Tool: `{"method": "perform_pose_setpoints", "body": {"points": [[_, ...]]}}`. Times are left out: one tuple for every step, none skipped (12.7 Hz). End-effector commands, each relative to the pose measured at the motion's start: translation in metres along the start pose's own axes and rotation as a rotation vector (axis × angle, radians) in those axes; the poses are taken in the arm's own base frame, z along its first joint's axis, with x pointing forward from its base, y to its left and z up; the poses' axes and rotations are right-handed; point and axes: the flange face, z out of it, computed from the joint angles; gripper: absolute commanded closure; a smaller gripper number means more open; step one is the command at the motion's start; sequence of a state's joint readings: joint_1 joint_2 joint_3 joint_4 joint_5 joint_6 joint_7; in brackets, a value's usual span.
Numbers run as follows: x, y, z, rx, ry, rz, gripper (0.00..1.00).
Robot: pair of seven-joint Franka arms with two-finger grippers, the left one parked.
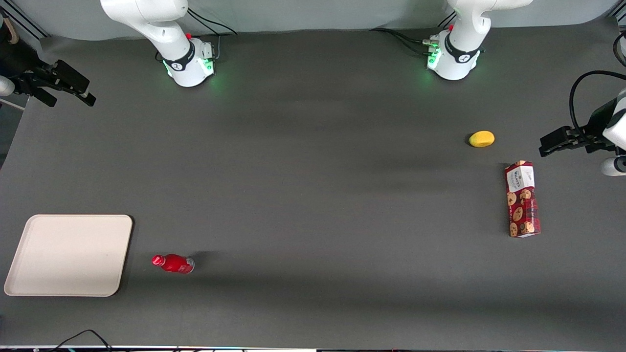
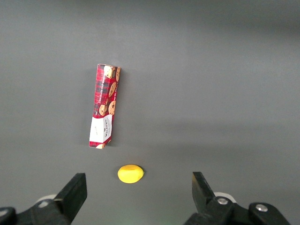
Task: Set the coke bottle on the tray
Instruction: 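Move the open right gripper toward the red Coca-Cola bottle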
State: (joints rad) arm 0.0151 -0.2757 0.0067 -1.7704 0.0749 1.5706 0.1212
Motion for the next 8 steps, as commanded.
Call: {"method": "perform_pose_setpoints", "body": {"points": [[0.003, -0.004, -0.003, -0.022, -0.008, 0.008, 0.00], [0.004, -0.002, -0.002, -0.055, -0.004, 0.002, 0.00], [0.009, -0.002, 0.003, -0.080, -0.005, -0.010, 0.00], [0.015, -0.001, 0.010, -0.119, -0.006, -0.020, 0.00], [0.020, -0.001, 0.007, -0.141, 0.003, -0.024, 0.00], [0.031, -0.003, 0.009, -0.133, 0.000, -0.022, 0.00], [0.049, -0.004, 0.007, -0.128, 0.011, -0.030, 0.00], [0.074, -0.007, 0.010, -0.125, 0.015, -0.033, 0.00]]}}
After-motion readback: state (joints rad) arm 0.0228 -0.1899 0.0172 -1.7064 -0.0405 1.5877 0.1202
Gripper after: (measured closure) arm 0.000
